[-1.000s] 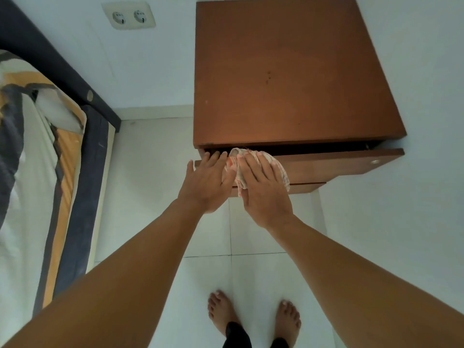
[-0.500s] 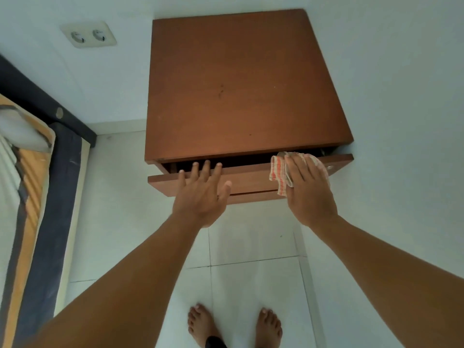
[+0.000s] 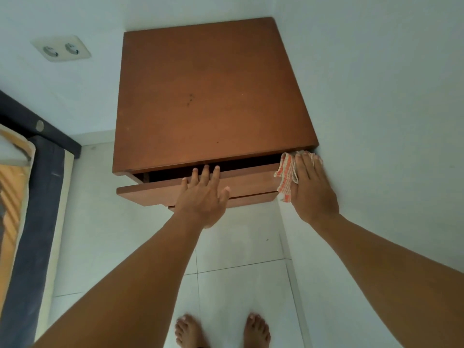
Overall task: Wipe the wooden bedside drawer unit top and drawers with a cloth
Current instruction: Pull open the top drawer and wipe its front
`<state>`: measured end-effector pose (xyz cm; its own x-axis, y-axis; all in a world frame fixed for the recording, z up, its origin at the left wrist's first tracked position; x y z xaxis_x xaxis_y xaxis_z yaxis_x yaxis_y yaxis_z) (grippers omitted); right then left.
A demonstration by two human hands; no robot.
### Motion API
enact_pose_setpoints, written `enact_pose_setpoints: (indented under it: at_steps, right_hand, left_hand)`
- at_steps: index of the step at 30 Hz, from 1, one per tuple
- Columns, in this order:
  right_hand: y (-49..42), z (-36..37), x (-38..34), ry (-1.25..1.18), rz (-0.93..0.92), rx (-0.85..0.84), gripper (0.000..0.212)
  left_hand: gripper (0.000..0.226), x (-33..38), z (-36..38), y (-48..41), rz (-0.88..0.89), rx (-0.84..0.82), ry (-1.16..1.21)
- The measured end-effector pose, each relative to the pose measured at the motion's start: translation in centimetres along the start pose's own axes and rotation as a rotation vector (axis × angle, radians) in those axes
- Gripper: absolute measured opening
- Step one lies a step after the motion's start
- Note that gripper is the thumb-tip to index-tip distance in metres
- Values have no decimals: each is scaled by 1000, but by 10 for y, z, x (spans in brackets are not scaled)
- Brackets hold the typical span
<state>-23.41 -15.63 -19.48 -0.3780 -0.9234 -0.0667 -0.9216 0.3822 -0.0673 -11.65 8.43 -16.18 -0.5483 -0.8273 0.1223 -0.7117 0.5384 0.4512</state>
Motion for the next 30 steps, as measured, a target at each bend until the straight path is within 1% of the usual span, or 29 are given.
enact_pose_setpoints:
  at_steps: [2,4,8,12,16,19,22,25,27,30]
  right_hand:
    - [0,4,-2,1,29,-39,87]
    - [0,10,-3,-17,54,-43,86]
    - [1,14,-8,-31,104,17,88]
    - [1,21,-16,-94,173,77,83]
    - [1,31,-20,-105,213,124,88]
    - [1,36,-23,-174,242,218,81]
    - [2,40,-20,-197,191,345,70]
    - [2,46,-16,-176,144,437,63]
    - [-1,51,-17,-207,147,537,56]
    - [-6,65,-17,-218,160,667,49]
  left_hand:
    - [67,-1,-3,-1,13,-13,-3]
    - [66,-4,-2,-2,26,-13,-18]
    - [66,-6,3,0,38,28,-46]
    - [67,-9,10,1,51,98,-74]
    - [66,-7,18,-4,25,168,-69]
    - [64,-5,15,-9,21,251,-72]
    - [58,-5,3,-7,77,427,-78]
    - [54,-4,-8,-4,89,476,-149]
    - [60,-5,-11,-2,82,521,-161]
    - [72,-11,-4,-7,105,619,-118]
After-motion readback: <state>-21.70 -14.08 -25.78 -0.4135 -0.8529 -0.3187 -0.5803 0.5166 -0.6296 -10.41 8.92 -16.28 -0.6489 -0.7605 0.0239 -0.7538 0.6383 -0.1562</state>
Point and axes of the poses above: each hand's wrist, its own y-axis away from the middle knuckle, its own z-axis out of the palm, x = y × z, the point moved 2 cm from there along -y, towards the middle knuckle, and after that the axes turned 1 degree about x, right-handed, at the moved point
